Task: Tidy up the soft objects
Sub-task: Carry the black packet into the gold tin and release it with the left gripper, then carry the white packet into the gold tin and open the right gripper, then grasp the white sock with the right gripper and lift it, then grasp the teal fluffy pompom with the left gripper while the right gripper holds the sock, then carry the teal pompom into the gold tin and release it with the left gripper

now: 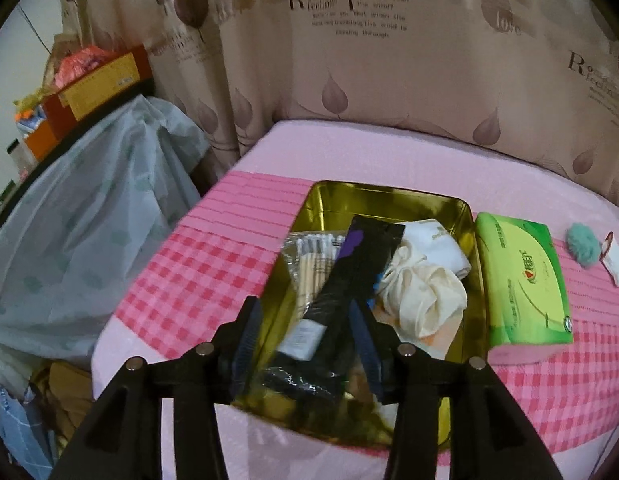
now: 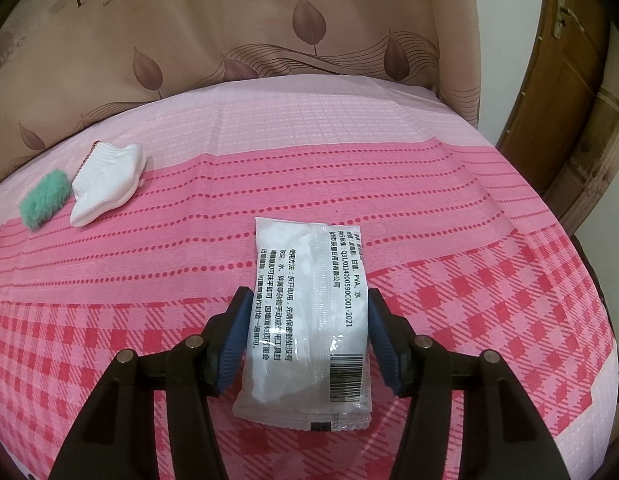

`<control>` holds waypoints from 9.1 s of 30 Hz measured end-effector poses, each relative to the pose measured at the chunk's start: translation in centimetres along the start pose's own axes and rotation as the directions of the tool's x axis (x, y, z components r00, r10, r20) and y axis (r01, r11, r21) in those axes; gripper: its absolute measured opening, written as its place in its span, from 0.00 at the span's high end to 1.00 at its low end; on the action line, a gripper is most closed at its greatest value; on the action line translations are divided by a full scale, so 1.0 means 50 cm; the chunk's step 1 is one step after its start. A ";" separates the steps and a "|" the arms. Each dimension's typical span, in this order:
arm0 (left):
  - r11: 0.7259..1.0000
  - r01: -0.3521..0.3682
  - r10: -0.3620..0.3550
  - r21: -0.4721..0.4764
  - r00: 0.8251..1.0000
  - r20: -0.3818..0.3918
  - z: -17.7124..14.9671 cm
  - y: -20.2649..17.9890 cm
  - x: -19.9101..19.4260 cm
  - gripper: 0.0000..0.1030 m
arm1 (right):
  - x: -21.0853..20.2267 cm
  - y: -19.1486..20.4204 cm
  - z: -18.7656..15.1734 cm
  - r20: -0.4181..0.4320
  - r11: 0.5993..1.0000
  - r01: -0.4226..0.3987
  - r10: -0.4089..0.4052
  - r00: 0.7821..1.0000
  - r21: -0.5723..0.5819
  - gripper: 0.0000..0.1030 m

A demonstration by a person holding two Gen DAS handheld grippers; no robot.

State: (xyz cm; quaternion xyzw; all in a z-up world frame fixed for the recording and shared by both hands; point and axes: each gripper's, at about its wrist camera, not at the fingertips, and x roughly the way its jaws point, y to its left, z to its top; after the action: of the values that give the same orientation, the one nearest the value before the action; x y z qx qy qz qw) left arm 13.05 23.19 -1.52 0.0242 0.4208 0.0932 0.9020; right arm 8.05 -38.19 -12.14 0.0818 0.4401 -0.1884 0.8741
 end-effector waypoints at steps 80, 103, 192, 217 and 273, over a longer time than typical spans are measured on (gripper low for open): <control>0.932 -0.189 0.180 -0.309 0.982 -0.059 -0.089 0.176 -0.037 0.51 | -0.271 1.030 -0.100 -0.174 0.571 -0.513 0.543 0.822 -0.640 0.50; 0.943 -0.196 0.192 -0.268 0.981 -0.041 -0.085 0.163 -0.037 0.51 | -0.356 0.940 -0.068 -0.132 0.560 -0.585 0.647 0.751 -0.586 0.17; 0.884 0.378 -0.323 0.276 0.919 -0.226 0.090 -0.791 0.182 0.42 | 0.007 0.052 0.048 0.002 0.988 -0.155 0.155 0.988 -0.018 0.52; 0.876 0.427 -0.383 0.226 0.899 -0.212 0.041 -0.702 0.113 0.75 | 0.002 0.053 0.049 0.002 0.988 -0.153 0.153 0.988 -0.019 0.52; 0.995 0.067 -0.062 0.070 0.995 -0.073 0.116 -0.112 0.063 0.74 | 0.004 0.057 0.046 0.004 0.990 -0.141 0.141 0.990 -0.027 0.52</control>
State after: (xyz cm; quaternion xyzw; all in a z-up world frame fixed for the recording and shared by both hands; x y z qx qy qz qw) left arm 20.29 18.48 -0.86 0.0398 0.4559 0.0496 0.8878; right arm 10.98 -36.35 -10.98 0.1007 0.4330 -0.1207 0.8876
